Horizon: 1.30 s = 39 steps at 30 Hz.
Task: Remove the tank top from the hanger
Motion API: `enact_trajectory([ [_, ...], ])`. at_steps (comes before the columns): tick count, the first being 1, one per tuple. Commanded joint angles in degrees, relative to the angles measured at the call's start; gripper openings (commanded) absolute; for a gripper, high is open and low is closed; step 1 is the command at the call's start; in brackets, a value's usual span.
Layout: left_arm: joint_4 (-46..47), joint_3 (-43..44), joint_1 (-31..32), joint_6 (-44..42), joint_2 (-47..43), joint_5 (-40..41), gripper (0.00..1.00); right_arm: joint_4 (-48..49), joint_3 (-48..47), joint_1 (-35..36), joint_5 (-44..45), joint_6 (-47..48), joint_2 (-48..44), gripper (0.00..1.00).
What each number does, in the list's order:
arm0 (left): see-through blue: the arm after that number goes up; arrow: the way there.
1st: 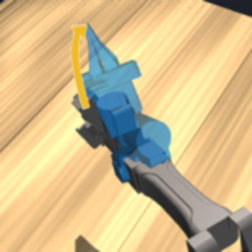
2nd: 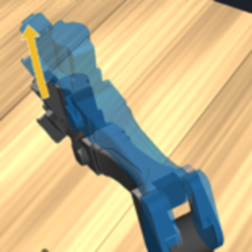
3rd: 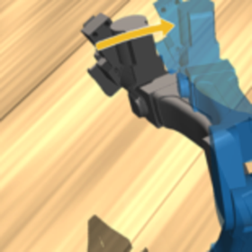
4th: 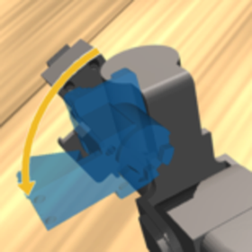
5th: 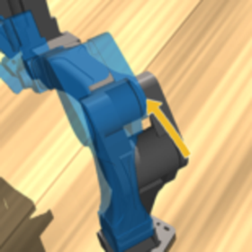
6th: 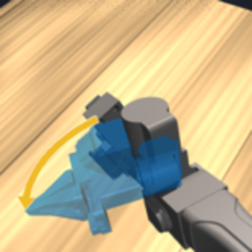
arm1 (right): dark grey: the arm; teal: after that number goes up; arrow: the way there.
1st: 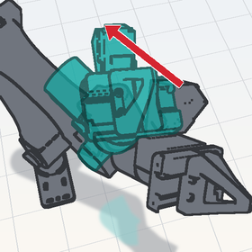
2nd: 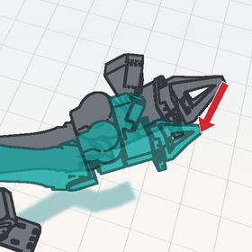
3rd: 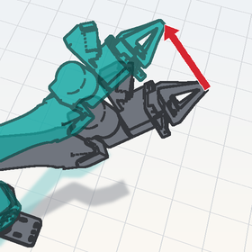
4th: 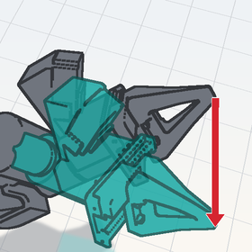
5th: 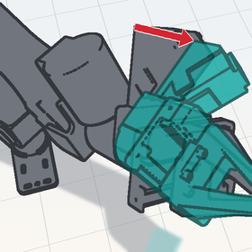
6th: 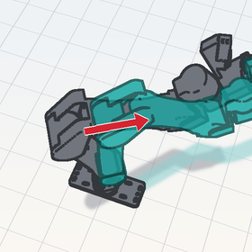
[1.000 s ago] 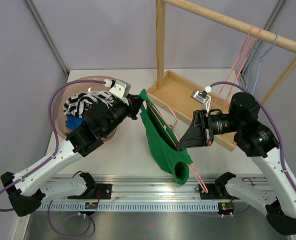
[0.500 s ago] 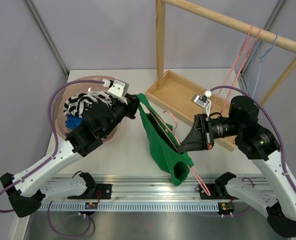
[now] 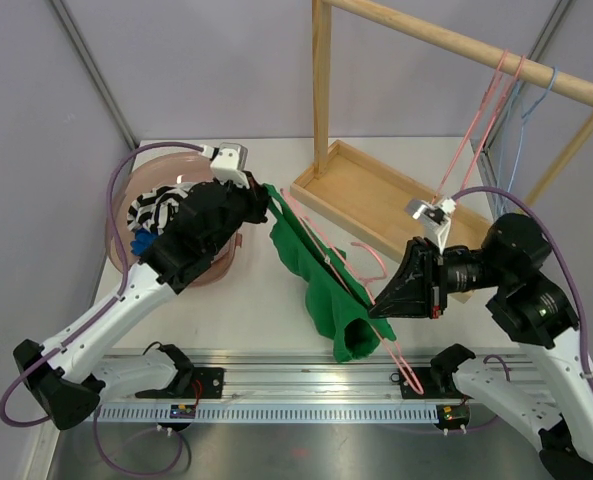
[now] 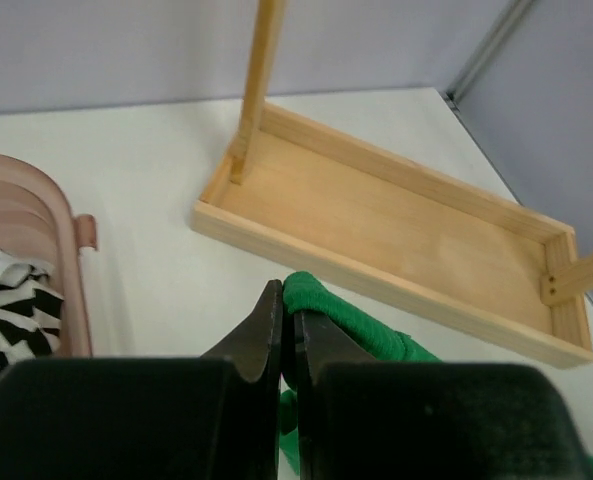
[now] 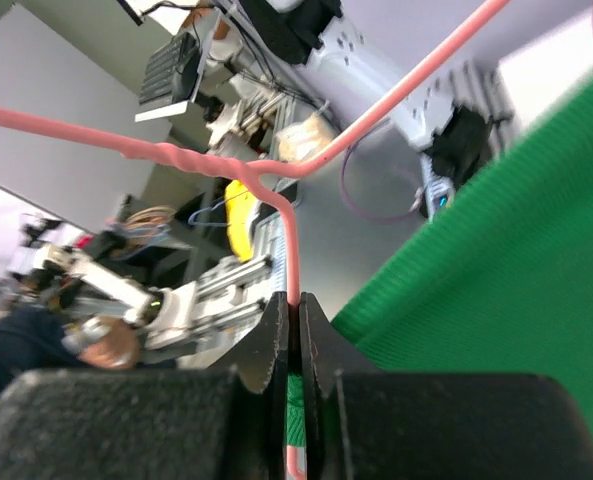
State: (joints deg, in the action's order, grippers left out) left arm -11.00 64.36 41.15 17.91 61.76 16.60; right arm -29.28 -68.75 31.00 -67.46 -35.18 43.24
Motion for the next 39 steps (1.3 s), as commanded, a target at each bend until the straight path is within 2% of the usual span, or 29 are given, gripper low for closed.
enact_trajectory([
  [1,0.18,0.96,-2.12,3.89,0.74,-9.79,0.0,12.21,2.2,0.37,-3.57,-0.42,-5.44,0.0],
  [2,1.41,-0.36,-2.12,3.71,0.56,-14.36,0.0,16.4,3.35,0.37,-1.99,-0.16,-6.23,0.0],
  [3,5.25,-1.77,-2.12,3.88,0.04,-24.32,0.01,18.36,4.67,0.37,3.68,0.11,-7.72,0.0],
  [4,7.73,-3.26,-1.77,4.23,-0.32,-29.21,0.01,20.73,7.81,0.37,7.13,-0.24,-8.61,0.0],
  [5,12.54,-6.58,-1.42,4.93,-1.28,-33.26,0.01,28.23,9.93,0.37,10.39,-1.37,-9.31,0.0],
  [6,14.24,-7.83,-0.64,5.11,-1.81,-35.82,0.01,32.66,11.87,0.37,18.25,-2.69,-10.45,0.0],
  [7,15.3,-9.32,1.55,4.94,-2.34,-37.15,0.01,36.53,15.63,0.37,22.07,-4.96,-10.98,0.0],
  [8,16.27,-10.47,2.61,4.59,-3.56,-37.43,0.0,45.45,17.58,0.37,25.68,-6.64,-11.08,0.0],
  [9,18.02,-12.92,3.49,3.89,-4.18,-38.04,0.0,48.84,19.16,0.37,35.28,-7.88,-11.08,0.0],
  [11,19.52,-15.22,4.82,3.89,-5.41,-38.4,0.0,59.09,23.21,0.37,43.34,-10.6,-10.2,0.0],
  [12,19.36,-17.4,5.08,3.97,-6.55,-37.27,0.0,61.42,24.01,0.37,51.21,-11.13,-9.15,0.0],
  [13,19.27,-18.38,5.17,4.15,-7.08,-35.43,0.0,63.1,24.54,0.37,54.68,-11.23,-8.45,0.0],
  [15,18.04,-20.14,5.17,4.15,-8.49,-33.14,0.0,61.19,22.88,0.37,61.01,-10.18,-5.73,0.0],
  [16,17.34,-21.45,5.17,4.41,-8.84,-29.47,0.0,59.53,20.61,0.37,62.18,-9.3,-4.76,0.0],
  [20,9.27,-22.35,5.17,6.34,-10.08,-16.88,0.02,40.42,12.17,0.37,65.09,-14.64,0.16,0.0],
  [22,6.8,-22.26,5.17,7.83,-10.25,-10.13,0.06,35.54,8.92,0.37,67.1,-19.02,2.63,0.0],
  [24,3.81,-21.91,5.17,8.54,-10.25,-7.39,0.12,34.29,8.11,0.37,71.31,-19.75,4.38,0.0],
  [27,1.52,-21.47,5.17,8.89,-10.78,-6.93,0.35,26.24,0.41,0.37,75.18,-23.78,8.24,0.0],
  [28,0.99,-21.38,5.17,8.98,-11.04,-6.76,0.58,24.2,-1.45,0.37,75.8,-24.32,9.39,0.0],
  [32,-0.77,-21.55,5.17,8.81,-13.06,-6.85,0.92,17.87,-9.72,-0.15,78.27,-24.94,15.28,0.0],
  [35,-2.26,-21.73,5.17,8.28,-14.12,-7.2,0.99,14.08,-16.84,-1.73,77.57,-25.02,19.85,0.0],
  [39,-4.37,-21.64,5.17,7.84,-16.05,-7.63,0.99,11.0,-24.4,-10.76,67.67,-29.24,26.96,0.0],
])
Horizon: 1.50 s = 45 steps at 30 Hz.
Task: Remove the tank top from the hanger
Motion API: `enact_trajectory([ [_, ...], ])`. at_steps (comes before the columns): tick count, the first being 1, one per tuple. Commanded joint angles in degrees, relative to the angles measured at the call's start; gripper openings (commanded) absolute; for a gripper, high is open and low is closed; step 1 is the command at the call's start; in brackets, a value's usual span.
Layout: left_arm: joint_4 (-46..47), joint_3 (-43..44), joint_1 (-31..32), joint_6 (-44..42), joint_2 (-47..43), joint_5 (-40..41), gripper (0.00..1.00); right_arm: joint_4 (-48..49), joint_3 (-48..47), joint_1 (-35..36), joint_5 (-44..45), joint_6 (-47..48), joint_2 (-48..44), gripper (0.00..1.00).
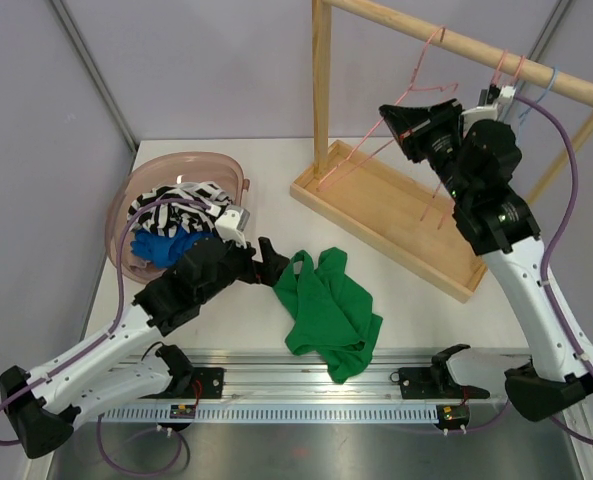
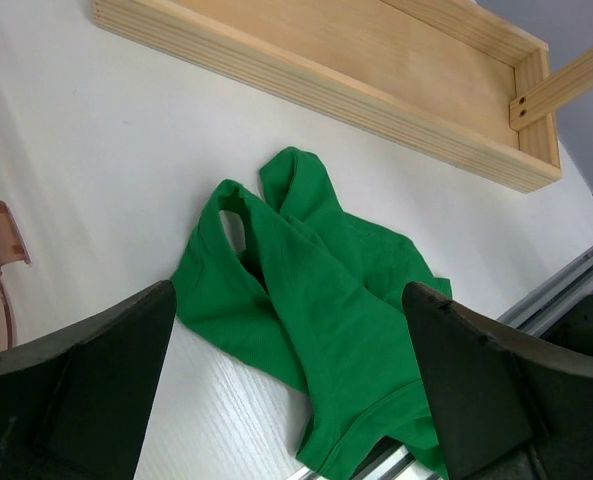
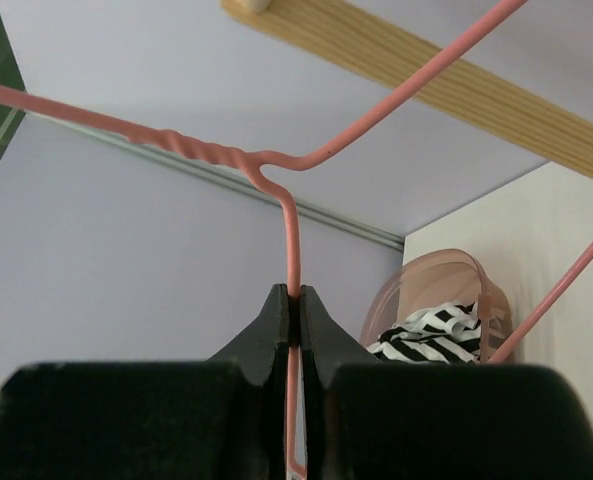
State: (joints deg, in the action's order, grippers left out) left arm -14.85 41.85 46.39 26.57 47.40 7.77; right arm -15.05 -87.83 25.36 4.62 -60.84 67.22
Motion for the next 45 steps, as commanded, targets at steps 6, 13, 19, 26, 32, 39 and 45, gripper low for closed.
enact_trajectory([
  [6,-2.72,1.13,-0.07,-1.78,-3.19,-0.12,0.99,-7.01,-16.13,-9.89,-11.47,-5.78,11.25,0.0],
  [13,-2.9,0.52,-0.07,-1.69,-3.89,-1.35,0.99,-9.91,-19.31,-11.48,-9.46,-6.84,14.26,0.0],
  [19,-3.25,0.26,-0.07,-0.9,-3.89,-2.32,0.99,-8.77,-14.12,-11.57,-6.73,-7.8,11.44,0.01],
  [26,-3.52,0.25,0.01,-0.47,-3.45,-2.76,0.99,-8.42,-13.33,-11.57,-9.19,-7.54,9.6,0.47],
  [32,-1.24,-0.89,1.86,0.41,-1.0,-3.82,0.99,-7.54,-10.17,-11.48,-13.93,-5.35,4.87,0.76],
  [39,-1.84,1.56,8.52,2.88,6.47,1.18,0.99,-12.1,-5.86,-11.39,-17.99,4.82,-2.7,0.99],
  [45,-4.13,7.36,14.77,4.02,16.3,6.9,0.99,-22.29,-8.57,-11.48,-16.75,19.93,-6.84,0.99],
])
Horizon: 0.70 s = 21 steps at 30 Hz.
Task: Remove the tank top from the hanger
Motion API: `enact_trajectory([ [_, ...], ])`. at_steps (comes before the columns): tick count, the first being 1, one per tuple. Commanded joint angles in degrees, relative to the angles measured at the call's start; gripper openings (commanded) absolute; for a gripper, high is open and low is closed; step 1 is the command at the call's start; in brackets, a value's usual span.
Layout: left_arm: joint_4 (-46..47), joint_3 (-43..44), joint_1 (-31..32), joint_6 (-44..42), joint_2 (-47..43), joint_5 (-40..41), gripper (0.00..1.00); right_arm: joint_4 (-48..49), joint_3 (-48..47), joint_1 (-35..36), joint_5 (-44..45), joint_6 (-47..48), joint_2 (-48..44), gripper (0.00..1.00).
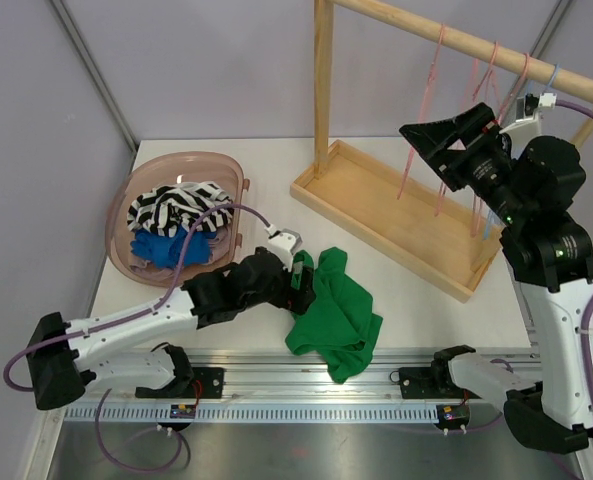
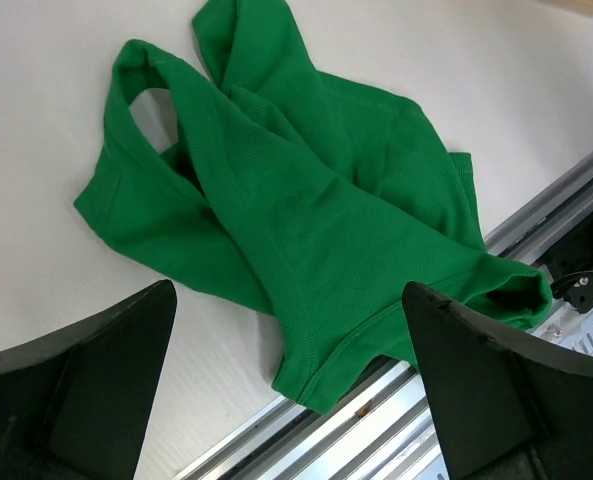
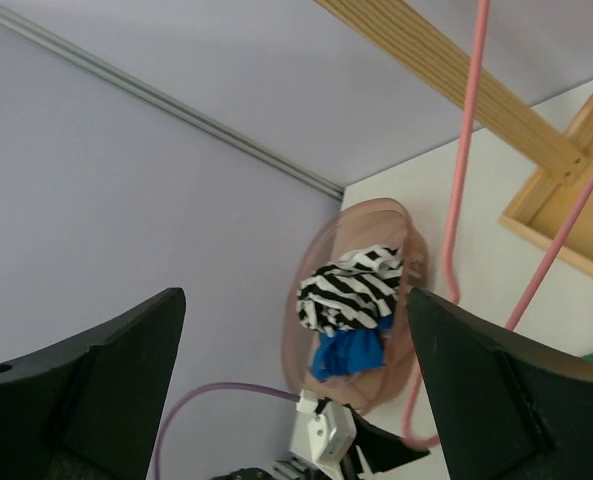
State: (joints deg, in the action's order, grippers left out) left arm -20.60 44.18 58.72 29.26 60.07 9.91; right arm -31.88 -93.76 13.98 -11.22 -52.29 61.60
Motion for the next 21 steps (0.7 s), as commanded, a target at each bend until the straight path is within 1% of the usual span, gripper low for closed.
enact_trajectory([
  [1,1.35,5.64,3.15,1.68,4.86,5.03,0.99,-7.56,-3.18,-0.09,-1.34,12.99,-1.57,1.0],
  [4,1.18,8.36,5.09,2.21,10.74,5.55,0.99,-12.13,-5.29,-0.09,-3.62,19.14,-2.89,1.0],
  [6,1.26,9.34,6.32,2.56,13.74,5.82,0.99,-16.08,-6.78,-0.09,-2.93,22.91,-4.03,0.99],
  [7,1.61,10.04,6.58,3.17,16.28,5.73,0.99,-17.07,-6.97,-0.09,-2.58,24.07,-4.56,0.99],
  [9,2.49,10.57,7.28,3.53,18.4,5.21,0.99,-18.65,-6.27,-0.09,-1.96,26.26,-6.93,0.99],
  [15,1.71,13.38,8.17,4.67,27.02,4.94,0.99,-20.85,-2.75,0.0,-2.13,29.26,-13.61,1.0],
  [18,1.7,13.56,8.25,5.55,31.67,4.86,0.99,-20.77,-0.48,-0.09,-5.11,29.88,-16.6,1.0],
  [19,2.4,13.39,8.25,5.72,32.82,4.33,0.99,-20.68,0.15,-0.09,-6.95,30.05,-17.21,0.99],
  [21,4.94,12.34,8.34,5.9,35.36,2.31,0.99,-20.94,1.38,-0.09,-7.93,30.23,-18.8,1.0],
])
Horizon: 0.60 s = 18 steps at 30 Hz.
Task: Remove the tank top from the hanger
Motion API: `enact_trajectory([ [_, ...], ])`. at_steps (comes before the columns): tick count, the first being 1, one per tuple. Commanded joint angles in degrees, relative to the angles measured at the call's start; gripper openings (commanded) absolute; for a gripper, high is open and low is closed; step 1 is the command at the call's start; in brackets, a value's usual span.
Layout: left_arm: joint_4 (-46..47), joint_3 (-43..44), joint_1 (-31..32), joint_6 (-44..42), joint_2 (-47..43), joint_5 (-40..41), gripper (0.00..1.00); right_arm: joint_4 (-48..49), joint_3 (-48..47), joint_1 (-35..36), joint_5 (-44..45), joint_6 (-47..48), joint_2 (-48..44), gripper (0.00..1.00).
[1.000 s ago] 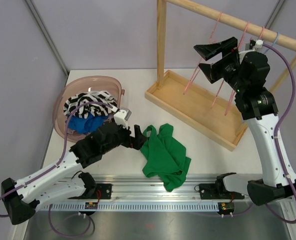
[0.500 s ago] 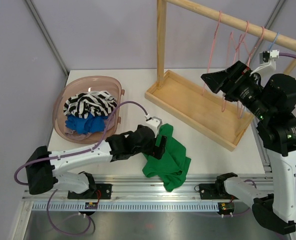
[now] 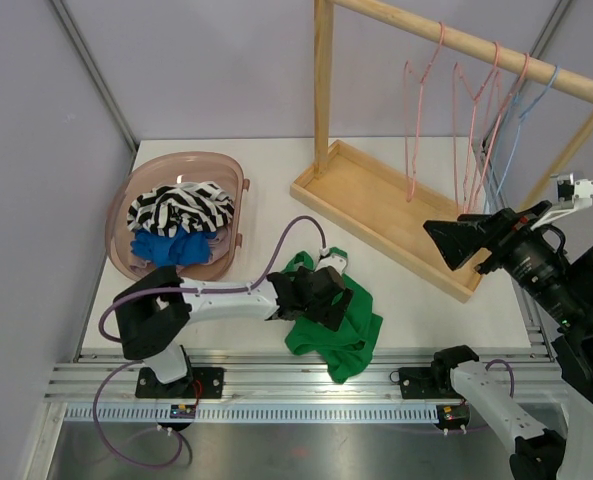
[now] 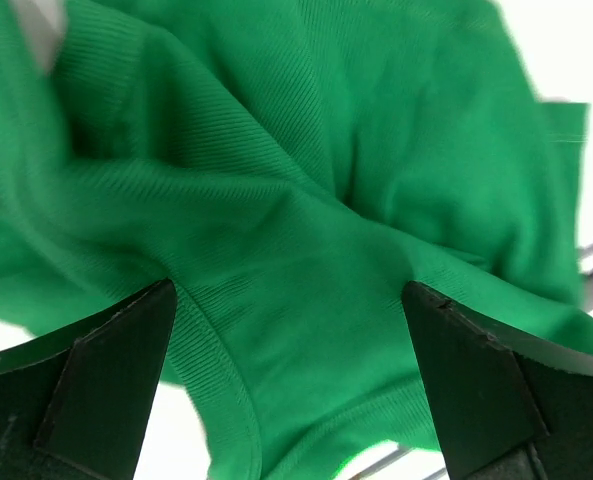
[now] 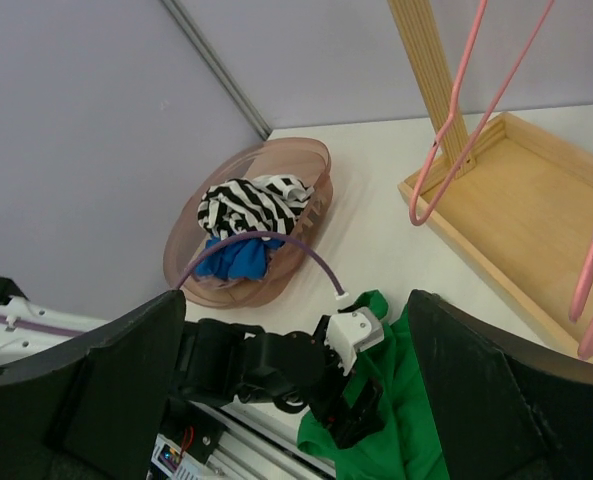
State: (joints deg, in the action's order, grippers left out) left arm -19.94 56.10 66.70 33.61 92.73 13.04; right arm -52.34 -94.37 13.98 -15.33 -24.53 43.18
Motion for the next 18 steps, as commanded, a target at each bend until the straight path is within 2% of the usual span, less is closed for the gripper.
enact_trajectory([
  [1,4.82,0.24,0.45,1.81,3.42,-1.08,0.99,-0.4,2.34,-0.09,-4.87,2.56,-1.16,0.99],
  [4,7.37,-0.81,0.45,1.64,6.93,-2.05,0.98,-0.22,3.66,-0.09,-7.85,2.74,-2.65,1.0],
  [6,9.21,-1.6,0.45,1.38,8.69,-2.93,0.76,0.39,4.37,-0.09,-9.8,2.65,-3.54,1.0],
  [8,9.57,-2.39,0.45,2.25,10.8,-2.49,0.44,1.0,4.89,-0.09,-11.91,2.65,-4.94,1.0],
  [9,9.92,-2.92,0.54,2.52,10.98,-2.49,0.23,1.18,4.89,-0.09,-12.35,2.82,-5.38,0.99],
  [12,8.71,-3.36,0.37,2.87,10.11,-0.83,0.0,1.45,4.72,-0.09,-12.62,3.44,-7.05,0.99],
  [18,-2.26,-0.21,-0.6,3.13,-0.34,9.8,0.0,2.06,5.77,-0.09,-11.74,3.53,-10.13,0.99],
])
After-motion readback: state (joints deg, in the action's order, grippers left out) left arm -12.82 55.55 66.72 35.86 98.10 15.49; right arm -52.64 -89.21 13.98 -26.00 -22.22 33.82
